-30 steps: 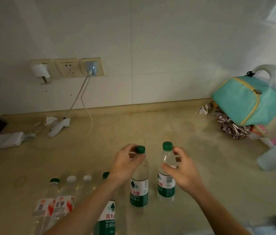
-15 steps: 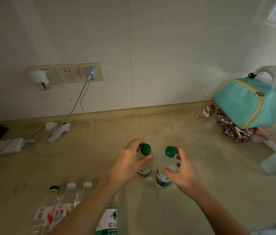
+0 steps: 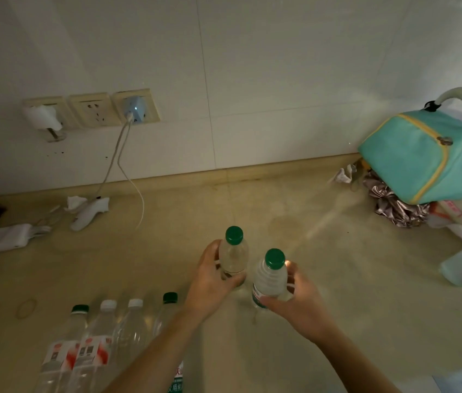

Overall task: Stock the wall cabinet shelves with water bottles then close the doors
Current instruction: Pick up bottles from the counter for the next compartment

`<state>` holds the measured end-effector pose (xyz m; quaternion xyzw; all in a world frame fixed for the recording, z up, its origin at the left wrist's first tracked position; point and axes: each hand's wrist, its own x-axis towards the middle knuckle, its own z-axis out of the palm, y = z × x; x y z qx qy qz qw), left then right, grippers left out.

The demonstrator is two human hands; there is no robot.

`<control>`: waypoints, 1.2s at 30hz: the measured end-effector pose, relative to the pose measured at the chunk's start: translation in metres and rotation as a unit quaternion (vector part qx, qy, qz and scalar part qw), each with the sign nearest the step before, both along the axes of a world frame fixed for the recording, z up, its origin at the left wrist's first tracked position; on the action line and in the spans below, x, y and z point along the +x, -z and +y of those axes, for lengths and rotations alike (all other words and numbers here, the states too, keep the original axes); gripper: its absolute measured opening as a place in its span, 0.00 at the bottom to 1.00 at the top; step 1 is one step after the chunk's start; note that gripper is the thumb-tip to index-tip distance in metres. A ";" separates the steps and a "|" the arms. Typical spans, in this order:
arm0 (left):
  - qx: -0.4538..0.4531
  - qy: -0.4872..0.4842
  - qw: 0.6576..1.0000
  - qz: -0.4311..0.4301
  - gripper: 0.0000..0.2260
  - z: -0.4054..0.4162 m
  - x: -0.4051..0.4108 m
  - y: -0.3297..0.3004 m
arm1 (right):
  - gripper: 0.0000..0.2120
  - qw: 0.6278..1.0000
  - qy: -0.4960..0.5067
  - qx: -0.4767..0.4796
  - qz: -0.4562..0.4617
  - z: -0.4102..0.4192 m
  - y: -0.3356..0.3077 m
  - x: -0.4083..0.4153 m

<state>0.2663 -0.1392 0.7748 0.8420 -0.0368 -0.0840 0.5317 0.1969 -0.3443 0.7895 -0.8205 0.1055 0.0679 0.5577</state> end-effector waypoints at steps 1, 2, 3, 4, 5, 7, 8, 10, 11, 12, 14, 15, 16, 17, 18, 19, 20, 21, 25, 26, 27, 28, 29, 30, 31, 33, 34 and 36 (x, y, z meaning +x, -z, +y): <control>-0.006 -0.014 1.000 0.011 0.29 -0.004 -0.002 0.006 | 0.33 1.000 0.004 0.010 0.010 0.002 0.005 0.001; -0.011 -0.027 0.999 0.019 0.29 -0.008 -0.004 0.010 | 0.31 1.000 0.007 0.015 0.015 0.003 0.011 0.002; -0.020 -0.039 0.999 0.025 0.28 -0.011 -0.005 0.013 | 0.28 1.000 0.008 0.017 0.017 0.005 0.016 0.003; -0.032 -0.047 0.998 0.028 0.28 -0.012 -0.004 0.015 | 0.27 1.000 0.009 0.019 0.017 0.005 0.020 0.004; -0.039 -0.054 0.997 0.031 0.27 -0.013 -0.004 0.017 | 0.26 0.999 0.011 0.026 0.018 0.006 0.023 0.005; -0.049 -0.057 0.997 0.032 0.26 -0.012 -0.003 0.016 | 0.26 0.998 0.020 0.048 0.017 0.005 0.028 0.005; -0.053 -0.052 0.997 0.033 0.25 -0.010 -0.003 0.015 | 0.26 0.998 0.026 0.055 0.013 0.004 0.028 0.004; -0.062 -0.049 0.996 0.035 0.25 -0.007 -0.005 0.011 | 0.25 0.998 0.036 0.060 0.003 0.004 0.024 0.002; -0.073 -0.049 0.996 0.032 0.24 -0.005 -0.007 0.006 | 0.25 0.997 0.041 0.061 -0.007 0.004 0.021 0.001; -0.086 -0.049 0.995 0.027 0.24 -0.003 -0.008 0.002 | 0.24 0.997 0.045 0.062 -0.022 0.004 0.017 0.002; -0.109 -0.046 0.993 0.012 0.22 0.001 -0.010 -0.012 | 0.23 0.995 0.056 0.070 -0.047 0.006 0.005 0.005; -0.121 -0.043 0.992 0.003 0.22 0.002 -0.010 -0.020 | 0.23 0.993 0.063 0.078 -0.055 0.007 -0.003 0.006; -0.133 -0.040 0.990 -0.011 0.22 0.003 -0.010 -0.031 | 0.23 0.992 0.067 0.087 -0.067 0.009 -0.012 0.008; -0.143 -0.038 0.989 -0.029 0.22 0.003 -0.010 -0.043 | 0.24 0.990 0.068 0.094 -0.082 0.012 -0.022 0.010; -0.149 -0.036 0.987 -0.050 0.22 0.003 -0.009 -0.058 | 0.25 0.988 0.067 0.097 -0.098 0.014 -0.033 0.013; -0.154 -0.033 0.985 -0.074 0.22 0.004 -0.008 -0.073 | 0.26 0.986 0.070 0.102 -0.114 0.016 -0.047 0.017; -0.160 -0.027 0.982 -0.098 0.21 0.005 -0.006 -0.091 | 0.25 0.982 0.076 0.109 -0.133 0.017 -0.062 0.021; -0.167 -0.019 0.978 -0.122 0.21 0.006 -0.005 -0.109 | 0.24 0.978 0.081 0.114 -0.153 0.019 -0.079 0.026; -0.204 0.011 0.958 -0.202 0.21 0.012 0.004 -0.196 | 0.20 0.959 0.082 0.113 -0.248 0.023 -0.169 0.040; -0.206 0.017 0.952 -0.226 0.21 0.013 0.006 -0.221 | 0.21 0.952 0.073 0.113 -0.276 0.023 -0.195 0.042; -0.199 0.022 0.947 -0.252 0.21 0.015 0.007 -0.246 | 0.22 0.946 0.060 0.109 -0.300 0.023 -0.221 0.043; -0.190 0.020 0.941 -0.278 0.22 0.017 0.008 -0.270 | 0.23 0.940 0.046 0.104 -0.323 0.024 -0.246 0.042; -0.186 0.015 0.935 -0.303 0.22 0.020 0.007 -0.295 | 0.23 0.932 0.033 0.103 -0.347 0.026 -0.272 0.041; -0.190 0.013 0.925 -0.328 0.23 0.024 0.005 -0.320 | 0.23 0.921 0.020 0.105 -0.373 0.028 -0.297 0.039; -0.198 0.016 0.914 -0.354 0.23 0.027 0.003 -0.344 | 0.22 0.910 0.009 0.106 -0.400 0.030 -0.321 0.037; -0.210 0.027 0.891 -0.402 0.22 0.034 -0.004 -0.387 | 0.21 0.891 -0.006 0.100 -0.443 0.034 -0.365 0.030; -0.215 0.036 0.879 -0.423 0.20 0.037 -0.008 -0.408 | 0.20 0.882 -0.015 0.099 -0.461 0.036 -0.386 0.027; -0.220 0.051 0.858 -0.462 0.18 0.043 -0.015 -0.446 | 0.20 0.864 -0.021 0.095 -0.494 0.041 -0.424 0.023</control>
